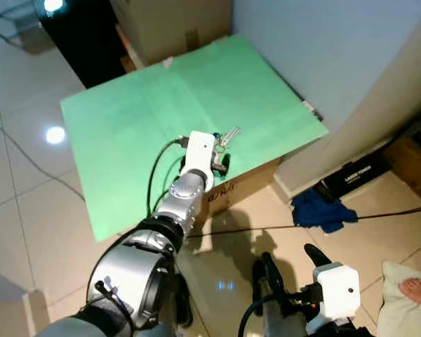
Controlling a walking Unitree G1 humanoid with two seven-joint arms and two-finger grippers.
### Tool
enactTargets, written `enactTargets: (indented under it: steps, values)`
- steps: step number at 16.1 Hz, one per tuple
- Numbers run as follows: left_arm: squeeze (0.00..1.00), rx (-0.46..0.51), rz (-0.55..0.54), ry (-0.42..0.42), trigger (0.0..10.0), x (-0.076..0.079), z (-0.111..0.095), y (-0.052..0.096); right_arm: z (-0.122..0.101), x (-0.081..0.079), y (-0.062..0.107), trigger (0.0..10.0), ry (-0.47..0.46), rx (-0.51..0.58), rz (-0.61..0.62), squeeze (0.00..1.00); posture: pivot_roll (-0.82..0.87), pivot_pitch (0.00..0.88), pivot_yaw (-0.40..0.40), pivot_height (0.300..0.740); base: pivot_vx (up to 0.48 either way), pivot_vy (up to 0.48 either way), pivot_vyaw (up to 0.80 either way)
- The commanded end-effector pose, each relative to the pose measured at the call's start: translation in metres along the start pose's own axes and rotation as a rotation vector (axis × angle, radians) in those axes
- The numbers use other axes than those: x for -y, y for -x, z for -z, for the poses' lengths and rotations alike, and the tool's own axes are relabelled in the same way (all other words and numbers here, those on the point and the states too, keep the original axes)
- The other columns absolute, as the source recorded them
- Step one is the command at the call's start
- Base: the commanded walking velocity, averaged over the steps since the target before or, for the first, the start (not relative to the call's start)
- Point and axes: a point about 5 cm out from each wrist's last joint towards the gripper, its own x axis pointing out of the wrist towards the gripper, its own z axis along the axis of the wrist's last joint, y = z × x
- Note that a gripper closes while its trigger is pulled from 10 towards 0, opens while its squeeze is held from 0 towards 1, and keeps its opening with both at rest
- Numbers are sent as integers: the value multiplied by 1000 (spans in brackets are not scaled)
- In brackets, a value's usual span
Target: Hang keys on a hook
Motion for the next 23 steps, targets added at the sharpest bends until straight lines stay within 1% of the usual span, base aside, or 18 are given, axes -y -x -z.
enactTargets:
  steps: [1, 2, 3, 5, 7, 9, 10, 11, 15, 18, 19, 23]
  values:
    - [0, -37, 3, 12, 10000, 4, 7, 1, 0, -3, 3, 10000, 5, -19, -4, 0, -329, 397, 90, 740, 0, 0, 0]
    - [0, -51, 10, 28, 10000, 8, 10, 1, -1, -3, 3, 10000, 9, -21, 4, 0, -330, 405, 92, 740, 0, 0, 0]
    - [0, -66, 14, 66, 10000, 13, 13, 2, -3, -3, 4, 10000, 8, -23, 16, 0, -333, 415, 91, 740, 0, 0, 0]
    - [0, -78, 23, 91, 10000, 22, 16, 3, -4, -4, 6, 10000, 8, -27, 20, 0, -344, 425, 90, 740, 0, 0, 0]
    - [0, -78, 18, 85, 10000, 25, 17, 3, -4, -5, 8, 10000, 6, -31, 27, 0, -353, 431, 91, 740, 0, 0, 0]
    - [0, -64, -2, 59, 10000, 23, 16, 3, -4, -4, 10, 10000, 5, -40, 37, 0, -357, 432, 93, 740, 0, 0, 0]
    - [0, -55, -17, 37, 3176, 20, 14, 3, -4, -4, 12, 10000, 2, -44, 45, 0, -356, 431, 94, 740, 0, 0, 0]
    - [0, -58, -20, 38, 0, 19, 15, 3, -4, -4, 12, 10000, -1, -47, 51, 0, -355, 430, 95, 740, 0, 0, 0]
    - [0, -88, -5, 98, 0, 15, 24, 5, -3, -4, 12, 10000, -14, -57, 64, 0, -346, 432, 93, 740, 0, 0, 0]
    - [0, -100, -7, 130, 0, 13, 26, 6, -3, -6, 12, 10000, -19, -60, 60, 0, -344, 439, 89, 740, 0, 0, 0]
    - [0, -102, -9, 130, 0, 11, 26, 6, -2, -8, 12, 10000, -22, -63, 49, 0, -343, 440, 90, 740, 0, 0, 0]
    - [0, -103, 4, 137, 0, 10, 27, 6, -1, -6, 15, 10000, -18, -72, 50, 0, -350, 437, 86, 740, 0, 0, 0]
